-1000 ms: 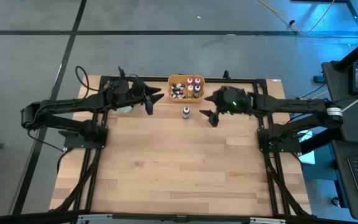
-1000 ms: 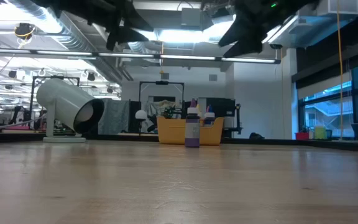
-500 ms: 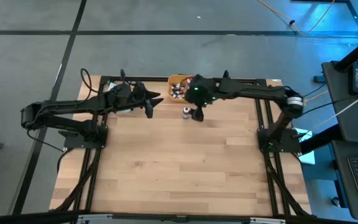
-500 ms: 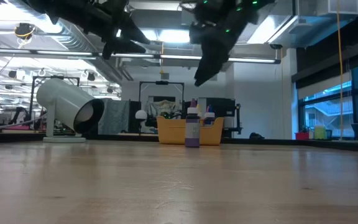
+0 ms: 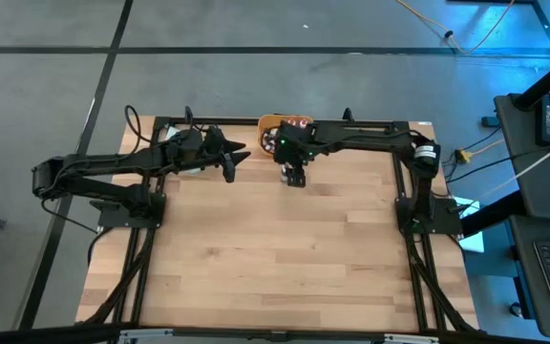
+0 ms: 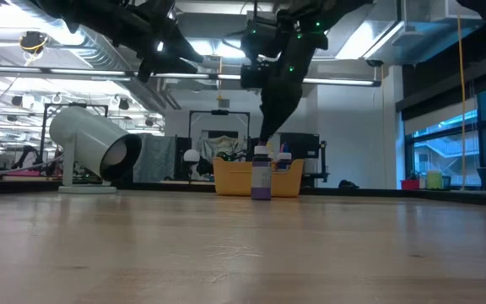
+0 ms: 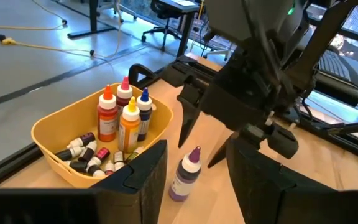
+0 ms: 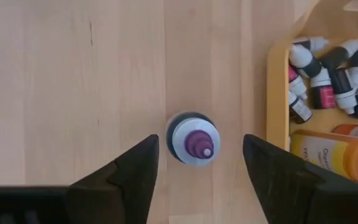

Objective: Pick & Place food coloring
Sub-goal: Put the violet food coloring bottle into the yellow bin

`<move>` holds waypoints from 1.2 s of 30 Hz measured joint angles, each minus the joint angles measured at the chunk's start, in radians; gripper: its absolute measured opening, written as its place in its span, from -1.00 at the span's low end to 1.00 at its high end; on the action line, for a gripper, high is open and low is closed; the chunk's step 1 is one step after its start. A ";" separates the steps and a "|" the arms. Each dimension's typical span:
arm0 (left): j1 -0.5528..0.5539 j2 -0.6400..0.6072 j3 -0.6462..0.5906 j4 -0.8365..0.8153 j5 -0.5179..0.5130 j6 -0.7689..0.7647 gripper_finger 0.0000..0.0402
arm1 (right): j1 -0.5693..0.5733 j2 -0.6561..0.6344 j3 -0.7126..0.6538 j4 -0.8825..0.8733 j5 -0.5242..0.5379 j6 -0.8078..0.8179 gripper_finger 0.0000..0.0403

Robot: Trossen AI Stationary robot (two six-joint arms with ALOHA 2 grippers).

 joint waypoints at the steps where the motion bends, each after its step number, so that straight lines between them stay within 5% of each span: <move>1: 0.000 0.000 0.000 0.000 0.000 0.001 -0.19 | -0.001 0.003 0.000 -0.001 0.001 -0.001 0.15; 26: 0.000 0.001 0.000 -0.007 -0.001 0.003 -0.20 | -0.009 0.048 0.000 0.016 -0.024 -0.028 -0.02; 36: 0.000 0.001 0.000 -0.008 -0.001 0.003 -0.20 | -0.009 0.047 0.000 0.022 -0.025 -0.030 -0.37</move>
